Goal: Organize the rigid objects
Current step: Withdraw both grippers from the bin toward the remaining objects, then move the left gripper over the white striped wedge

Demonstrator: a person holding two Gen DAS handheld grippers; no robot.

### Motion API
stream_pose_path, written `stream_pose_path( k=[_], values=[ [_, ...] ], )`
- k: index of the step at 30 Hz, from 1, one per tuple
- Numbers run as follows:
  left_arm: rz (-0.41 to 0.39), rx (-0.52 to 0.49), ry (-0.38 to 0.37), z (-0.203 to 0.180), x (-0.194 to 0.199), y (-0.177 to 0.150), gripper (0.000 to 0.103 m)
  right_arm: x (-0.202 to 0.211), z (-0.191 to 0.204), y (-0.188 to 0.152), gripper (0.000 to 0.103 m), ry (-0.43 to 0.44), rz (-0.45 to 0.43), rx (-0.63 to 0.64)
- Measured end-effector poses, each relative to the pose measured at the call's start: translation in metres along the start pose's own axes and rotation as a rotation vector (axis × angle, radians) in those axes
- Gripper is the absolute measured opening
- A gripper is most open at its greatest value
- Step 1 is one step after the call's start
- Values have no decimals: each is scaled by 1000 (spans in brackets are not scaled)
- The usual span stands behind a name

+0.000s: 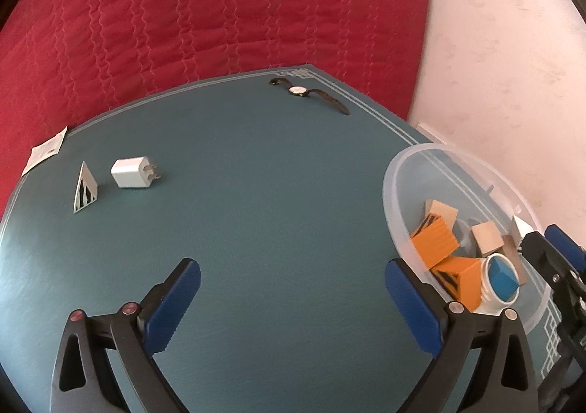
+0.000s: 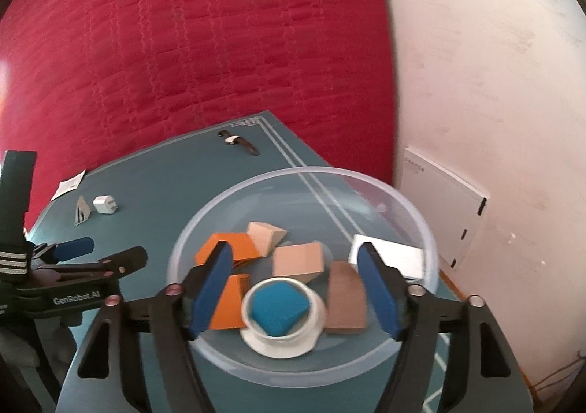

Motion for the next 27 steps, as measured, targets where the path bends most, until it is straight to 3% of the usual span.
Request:
stream_pose_path(
  k=[11, 27],
  values=[
    [38, 73, 60, 45, -4, -17, 103, -6, 46, -10, 77, 81, 50, 79],
    [88, 190, 192, 132, -5, -40, 103, -17, 127, -52, 77, 214, 185, 224]
  ],
)
Point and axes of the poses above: each gripper's, at about its wrist camera, not at the fingertips, and x roughly against the way its jaws point, z to its left, y to its top, the point moved 7 cm from there along -x, roughly the way its jaws point, and after that the axes turned 11 degrees about -x, right-handed, at the moved point
